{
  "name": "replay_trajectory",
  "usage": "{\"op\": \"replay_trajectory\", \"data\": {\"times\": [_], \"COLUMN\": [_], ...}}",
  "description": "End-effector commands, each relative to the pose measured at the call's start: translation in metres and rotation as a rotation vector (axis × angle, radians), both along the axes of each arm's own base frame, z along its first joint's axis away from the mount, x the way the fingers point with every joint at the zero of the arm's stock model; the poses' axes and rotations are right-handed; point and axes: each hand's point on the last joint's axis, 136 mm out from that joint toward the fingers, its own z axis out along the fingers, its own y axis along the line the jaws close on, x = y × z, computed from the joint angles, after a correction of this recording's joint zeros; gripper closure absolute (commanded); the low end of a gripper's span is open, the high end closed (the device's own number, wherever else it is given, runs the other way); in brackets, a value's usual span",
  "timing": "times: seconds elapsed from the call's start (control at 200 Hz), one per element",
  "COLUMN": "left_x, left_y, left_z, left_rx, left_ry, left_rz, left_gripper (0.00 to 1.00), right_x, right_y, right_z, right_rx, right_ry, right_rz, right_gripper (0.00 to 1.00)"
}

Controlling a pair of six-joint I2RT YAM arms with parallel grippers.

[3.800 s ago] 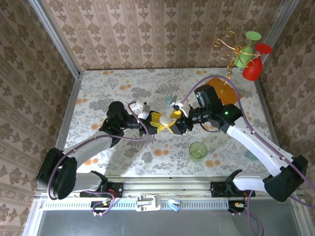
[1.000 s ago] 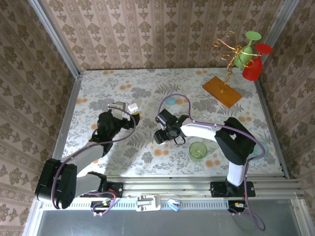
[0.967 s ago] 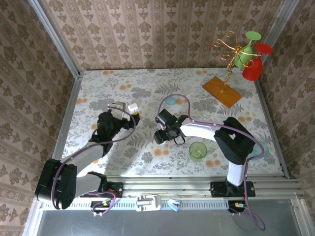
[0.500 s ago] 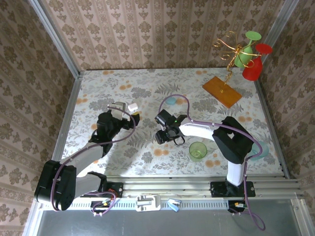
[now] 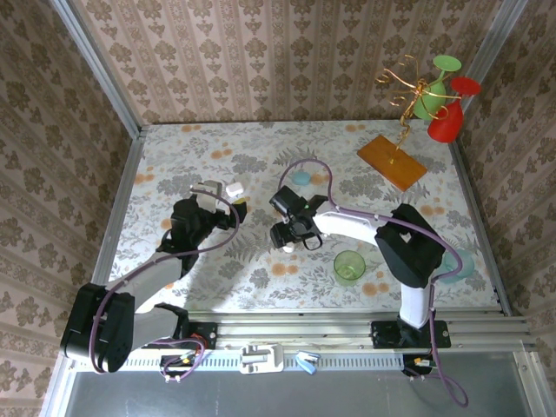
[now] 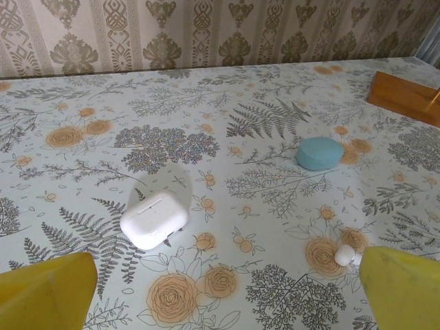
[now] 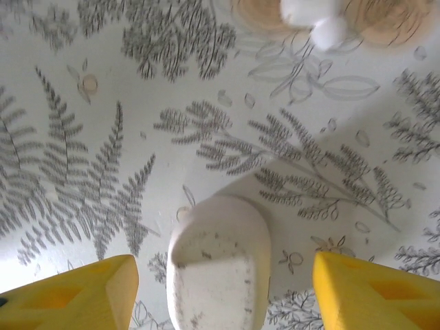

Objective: Insert the wireless bluetooth earbuds into the charging case

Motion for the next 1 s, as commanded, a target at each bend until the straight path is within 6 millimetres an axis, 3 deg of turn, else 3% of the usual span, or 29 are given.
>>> {"op": "replay_trajectory", "data": {"times": [0.0,0.19,0.31,0.61,0.745,0.995], "left_x": [-0.003,-0.005,-0.005,-0.007,-0.006,-0.007], "left_y": [0.004,0.014,0.021,0.023,0.023,0.021], "left_z": [0.001,-0.005,-0.009,-0.013,-0.015,-0.015], "left_rx": [0.007,0.044,0.053,0.051,0.05,0.038], "left_ry": [-0.002,0.018,0.031,0.04,0.044,0.046], "left_rz": [0.003,0.042,0.071,0.073,0.073,0.065], "left_gripper": [0.01,0.01,0.01,0.0,0.01,0.0], "right_x": [0.003,0.001,-0.002,-0.005,-0.012,-0.014], "right_y": [-0.018,-0.02,-0.01,-0.004,-0.003,-0.007], "right_z": [-0.008,-0.011,-0.014,-0.024,-0.026,-0.031], "right_rx": [-0.087,-0.124,-0.109,-0.126,-0.144,-0.164], "right_ry": [0.054,0.11,0.133,0.176,0.208,0.24], "right_rz": [-0.136,-0.208,-0.189,-0.149,-0.079,-0.043], "right_gripper": [0.32,0.36,0.38,0.44,0.42,0.51]}}
